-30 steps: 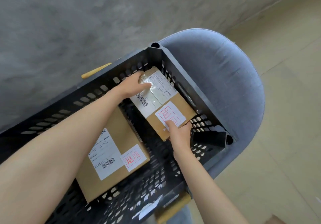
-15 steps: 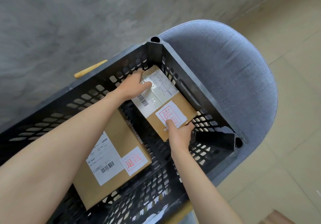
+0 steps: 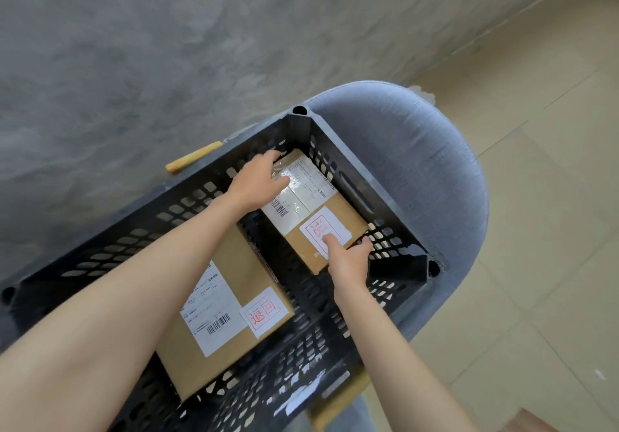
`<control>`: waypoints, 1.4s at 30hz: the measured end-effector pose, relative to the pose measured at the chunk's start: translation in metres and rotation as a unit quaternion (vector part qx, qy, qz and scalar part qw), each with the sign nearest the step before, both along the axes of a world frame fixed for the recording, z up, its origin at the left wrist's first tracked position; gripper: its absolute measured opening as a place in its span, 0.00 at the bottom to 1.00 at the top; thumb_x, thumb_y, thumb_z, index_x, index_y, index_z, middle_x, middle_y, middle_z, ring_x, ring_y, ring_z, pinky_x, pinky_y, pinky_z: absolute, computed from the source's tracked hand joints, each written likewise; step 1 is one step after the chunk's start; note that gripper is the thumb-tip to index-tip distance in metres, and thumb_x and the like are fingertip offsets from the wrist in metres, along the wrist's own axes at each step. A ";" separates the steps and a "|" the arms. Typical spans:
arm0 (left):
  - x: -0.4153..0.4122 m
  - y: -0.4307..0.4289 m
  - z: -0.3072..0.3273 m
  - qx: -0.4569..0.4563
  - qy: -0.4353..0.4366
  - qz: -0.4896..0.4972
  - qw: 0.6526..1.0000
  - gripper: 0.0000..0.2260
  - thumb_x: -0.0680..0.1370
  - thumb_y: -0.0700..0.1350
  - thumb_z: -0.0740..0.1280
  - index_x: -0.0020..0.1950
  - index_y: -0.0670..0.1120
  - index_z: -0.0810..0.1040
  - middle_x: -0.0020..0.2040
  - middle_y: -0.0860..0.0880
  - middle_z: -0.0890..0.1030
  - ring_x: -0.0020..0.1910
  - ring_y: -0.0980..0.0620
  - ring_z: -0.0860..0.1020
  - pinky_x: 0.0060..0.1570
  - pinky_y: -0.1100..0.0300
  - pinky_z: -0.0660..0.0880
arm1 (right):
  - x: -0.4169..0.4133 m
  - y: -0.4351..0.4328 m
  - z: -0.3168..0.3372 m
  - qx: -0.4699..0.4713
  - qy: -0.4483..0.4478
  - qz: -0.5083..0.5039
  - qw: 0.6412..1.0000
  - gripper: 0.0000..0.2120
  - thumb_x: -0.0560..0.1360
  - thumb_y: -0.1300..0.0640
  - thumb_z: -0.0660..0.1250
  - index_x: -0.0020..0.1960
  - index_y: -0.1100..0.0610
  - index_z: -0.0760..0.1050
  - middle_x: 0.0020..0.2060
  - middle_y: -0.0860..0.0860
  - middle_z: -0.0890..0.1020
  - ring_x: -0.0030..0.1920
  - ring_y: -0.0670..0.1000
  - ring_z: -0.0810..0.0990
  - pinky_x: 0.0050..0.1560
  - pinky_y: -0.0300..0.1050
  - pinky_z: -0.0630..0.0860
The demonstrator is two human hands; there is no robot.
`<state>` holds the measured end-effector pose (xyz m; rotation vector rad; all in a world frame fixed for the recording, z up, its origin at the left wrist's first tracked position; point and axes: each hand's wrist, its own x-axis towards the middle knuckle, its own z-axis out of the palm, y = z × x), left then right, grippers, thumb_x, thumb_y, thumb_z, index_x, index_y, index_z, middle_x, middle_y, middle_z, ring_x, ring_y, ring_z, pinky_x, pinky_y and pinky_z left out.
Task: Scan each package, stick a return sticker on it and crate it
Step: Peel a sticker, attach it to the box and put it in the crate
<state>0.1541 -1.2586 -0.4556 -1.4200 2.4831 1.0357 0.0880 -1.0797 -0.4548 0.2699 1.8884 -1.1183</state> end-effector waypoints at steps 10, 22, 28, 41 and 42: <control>0.016 0.047 0.095 -0.006 0.022 -0.039 0.999 0.24 0.78 0.50 0.63 0.73 0.47 0.66 0.70 0.47 0.70 0.69 0.49 0.69 0.65 0.52 0.68 | 0.003 0.022 0.101 -0.012 0.070 0.077 0.994 0.37 0.76 0.53 0.67 0.77 0.55 0.51 0.74 0.54 0.61 0.72 0.55 0.63 0.69 0.52 0.64; 0.019 0.130 0.186 -0.045 0.043 -0.135 0.989 0.21 0.79 0.49 0.62 0.71 0.47 0.68 0.68 0.47 0.73 0.66 0.49 0.71 0.62 0.53 0.70 | -0.004 0.106 0.185 0.075 0.303 0.283 0.907 0.30 0.75 0.52 0.64 0.74 0.55 0.59 0.69 0.55 0.66 0.69 0.57 0.64 0.67 0.51 0.66; -0.006 0.178 0.212 -0.063 0.052 -0.220 0.972 0.20 0.79 0.49 0.63 0.70 0.48 0.69 0.67 0.49 0.74 0.64 0.50 0.73 0.60 0.54 0.73 | -0.013 0.155 0.204 0.064 0.321 0.232 0.916 0.30 0.75 0.53 0.64 0.74 0.57 0.60 0.69 0.56 0.67 0.70 0.57 0.64 0.68 0.50 0.64; -0.107 0.441 0.249 -0.085 0.065 -0.501 0.859 0.20 0.79 0.51 0.63 0.70 0.48 0.68 0.67 0.47 0.73 0.65 0.46 0.72 0.61 0.55 0.69 | -0.018 0.436 0.237 0.156 0.332 -0.068 0.928 0.30 0.74 0.53 0.66 0.73 0.58 0.61 0.68 0.57 0.67 0.69 0.58 0.64 0.66 0.47 0.63; -0.109 0.470 0.252 -0.080 0.072 -0.521 0.847 0.20 0.79 0.50 0.64 0.70 0.48 0.68 0.67 0.47 0.73 0.65 0.46 0.72 0.62 0.54 0.69 | -0.012 0.464 0.240 0.164 0.331 -0.091 0.925 0.30 0.74 0.53 0.66 0.73 0.58 0.61 0.68 0.57 0.67 0.70 0.59 0.64 0.67 0.47 0.62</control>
